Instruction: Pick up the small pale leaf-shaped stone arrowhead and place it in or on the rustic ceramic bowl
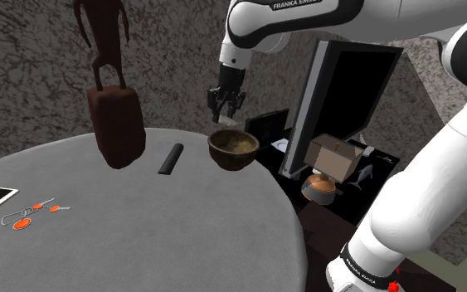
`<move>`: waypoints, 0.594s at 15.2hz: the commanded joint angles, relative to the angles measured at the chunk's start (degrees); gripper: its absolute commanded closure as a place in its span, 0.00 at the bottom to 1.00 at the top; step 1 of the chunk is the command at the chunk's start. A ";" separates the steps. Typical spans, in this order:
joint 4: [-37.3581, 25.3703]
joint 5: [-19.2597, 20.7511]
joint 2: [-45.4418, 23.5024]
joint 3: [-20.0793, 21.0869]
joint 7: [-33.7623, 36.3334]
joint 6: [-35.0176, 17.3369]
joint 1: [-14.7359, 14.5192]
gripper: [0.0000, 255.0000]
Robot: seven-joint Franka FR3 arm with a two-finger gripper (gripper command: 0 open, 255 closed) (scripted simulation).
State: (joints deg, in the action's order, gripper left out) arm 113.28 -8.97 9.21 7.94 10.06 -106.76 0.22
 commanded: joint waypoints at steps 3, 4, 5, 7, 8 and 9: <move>2.63 0.04 2.62 -3.13 -5.28 0.73 2.12 1.00; 3.36 0.01 2.58 -3.12 -5.37 -0.03 2.10 1.00; 4.07 -0.02 2.52 -3.10 -5.47 -0.80 2.09 1.00; 5.46 -0.10 2.38 -3.06 -5.65 -2.32 2.06 1.00; 6.14 -0.14 2.29 -3.04 -5.74 -3.08 2.05 1.00; 6.81 -0.17 2.19 -3.02 -5.84 -3.84 2.03 1.00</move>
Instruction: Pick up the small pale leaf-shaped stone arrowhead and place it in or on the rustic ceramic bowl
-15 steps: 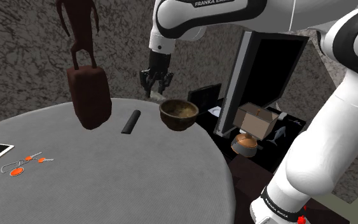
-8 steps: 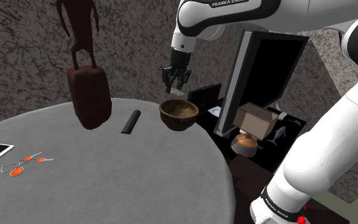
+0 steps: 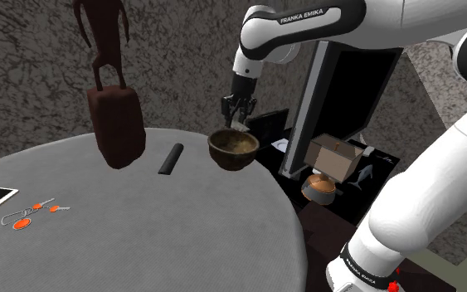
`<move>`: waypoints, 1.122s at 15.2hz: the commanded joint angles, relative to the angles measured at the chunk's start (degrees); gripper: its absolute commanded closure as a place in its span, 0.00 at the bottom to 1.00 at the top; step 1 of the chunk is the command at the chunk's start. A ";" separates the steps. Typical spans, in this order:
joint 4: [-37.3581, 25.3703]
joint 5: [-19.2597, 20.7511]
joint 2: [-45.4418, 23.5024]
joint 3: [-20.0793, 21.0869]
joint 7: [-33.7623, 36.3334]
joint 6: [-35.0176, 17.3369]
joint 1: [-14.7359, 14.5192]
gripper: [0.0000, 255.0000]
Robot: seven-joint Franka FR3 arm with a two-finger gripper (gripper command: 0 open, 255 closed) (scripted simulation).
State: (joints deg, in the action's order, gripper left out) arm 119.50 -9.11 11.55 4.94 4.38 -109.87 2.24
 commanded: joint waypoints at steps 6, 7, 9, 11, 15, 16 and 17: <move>4.32 -0.28 -1.01 0.11 -0.72 -5.32 -0.07 1.00; 4.91 -0.33 -1.20 0.13 -0.81 -6.09 -0.09 1.00; 5.87 -0.41 -1.56 0.17 -0.98 -7.40 -0.11 1.00; 5.88 -0.41 -1.56 0.17 -0.98 -7.40 -0.11 1.00; 5.87 -0.41 -1.56 0.17 -0.98 -7.40 -0.11 1.00; 5.87 -0.41 -1.56 0.17 -0.98 -7.40 -0.11 1.00; 5.88 -0.41 -1.56 0.17 -0.98 -7.40 -0.11 0.00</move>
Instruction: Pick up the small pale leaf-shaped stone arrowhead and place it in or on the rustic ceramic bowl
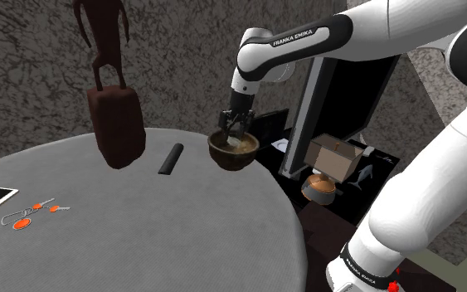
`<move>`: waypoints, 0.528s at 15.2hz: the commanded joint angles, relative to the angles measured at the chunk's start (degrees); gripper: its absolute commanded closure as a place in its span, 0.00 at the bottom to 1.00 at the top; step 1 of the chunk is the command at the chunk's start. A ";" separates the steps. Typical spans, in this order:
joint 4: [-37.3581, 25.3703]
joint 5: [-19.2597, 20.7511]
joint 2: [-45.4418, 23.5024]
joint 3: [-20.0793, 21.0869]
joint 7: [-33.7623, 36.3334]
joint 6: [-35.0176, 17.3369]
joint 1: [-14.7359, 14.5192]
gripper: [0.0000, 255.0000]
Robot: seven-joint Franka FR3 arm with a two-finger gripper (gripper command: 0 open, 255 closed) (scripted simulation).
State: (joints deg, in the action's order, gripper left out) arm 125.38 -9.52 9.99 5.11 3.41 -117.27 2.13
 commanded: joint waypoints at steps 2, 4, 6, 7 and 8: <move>0.00 0.00 0.00 0.00 0.00 0.00 0.00 0.00; 0.00 0.00 0.00 0.00 0.00 0.00 0.00 0.00; -1.33 0.12 0.58 -0.17 0.05 1.93 0.12 0.00; -2.73 0.24 1.09 -0.33 0.09 3.85 0.24 0.00; -4.21 0.36 1.52 -0.50 0.13 5.77 0.35 0.00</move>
